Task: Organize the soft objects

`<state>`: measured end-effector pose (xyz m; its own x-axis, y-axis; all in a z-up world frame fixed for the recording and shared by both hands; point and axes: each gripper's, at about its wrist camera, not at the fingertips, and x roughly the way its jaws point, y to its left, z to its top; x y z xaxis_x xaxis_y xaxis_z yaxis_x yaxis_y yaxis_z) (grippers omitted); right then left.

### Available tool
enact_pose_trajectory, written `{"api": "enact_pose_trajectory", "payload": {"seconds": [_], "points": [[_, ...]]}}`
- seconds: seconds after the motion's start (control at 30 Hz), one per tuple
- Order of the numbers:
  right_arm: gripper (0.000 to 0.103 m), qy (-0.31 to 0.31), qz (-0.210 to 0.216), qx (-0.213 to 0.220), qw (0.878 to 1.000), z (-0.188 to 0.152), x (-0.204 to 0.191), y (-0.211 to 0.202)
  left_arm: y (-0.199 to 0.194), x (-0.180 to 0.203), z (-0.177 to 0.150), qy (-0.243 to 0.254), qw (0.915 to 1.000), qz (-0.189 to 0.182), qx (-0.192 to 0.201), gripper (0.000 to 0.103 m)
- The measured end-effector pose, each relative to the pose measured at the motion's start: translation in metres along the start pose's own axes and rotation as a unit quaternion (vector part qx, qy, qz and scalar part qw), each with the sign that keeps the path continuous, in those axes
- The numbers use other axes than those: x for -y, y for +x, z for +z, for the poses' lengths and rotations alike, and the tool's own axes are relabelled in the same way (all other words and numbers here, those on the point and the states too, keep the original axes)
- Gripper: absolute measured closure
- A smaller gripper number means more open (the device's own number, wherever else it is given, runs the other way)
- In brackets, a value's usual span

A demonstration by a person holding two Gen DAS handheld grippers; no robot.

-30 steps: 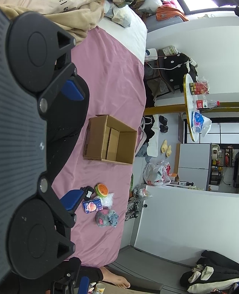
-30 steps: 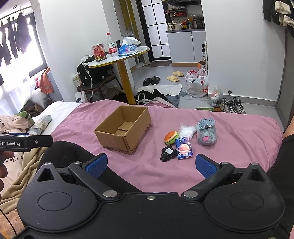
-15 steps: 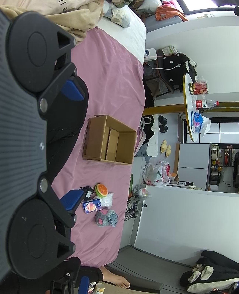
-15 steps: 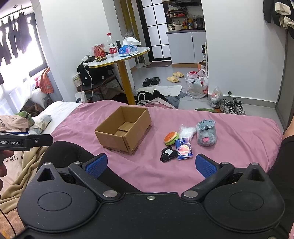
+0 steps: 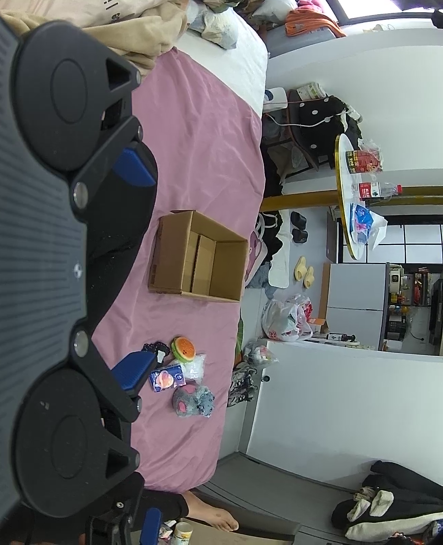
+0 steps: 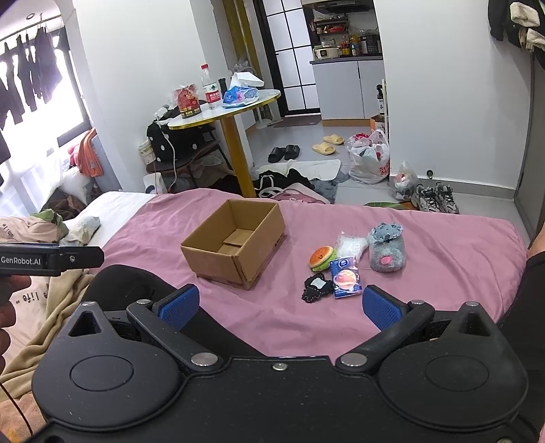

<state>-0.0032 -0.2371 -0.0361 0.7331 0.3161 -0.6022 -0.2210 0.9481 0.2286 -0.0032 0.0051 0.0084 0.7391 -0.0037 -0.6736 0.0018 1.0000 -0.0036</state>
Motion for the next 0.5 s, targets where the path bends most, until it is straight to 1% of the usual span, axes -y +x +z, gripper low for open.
{"api": "enact_pose_trajectory", "payload": {"seconds": [0.33,0.5], "points": [[0.0,0.008,-0.003,-0.002,1.0,-0.001,0.002,0.003,0.003,0.005,0.004,0.016,0.9998,0.005,0.009,0.001],[0.0,0.024,0.012,0.005,1.0,0.0,0.004,0.004,0.011,0.008,0.009,0.018,0.9998,-0.002,0.008,0.001]]}}
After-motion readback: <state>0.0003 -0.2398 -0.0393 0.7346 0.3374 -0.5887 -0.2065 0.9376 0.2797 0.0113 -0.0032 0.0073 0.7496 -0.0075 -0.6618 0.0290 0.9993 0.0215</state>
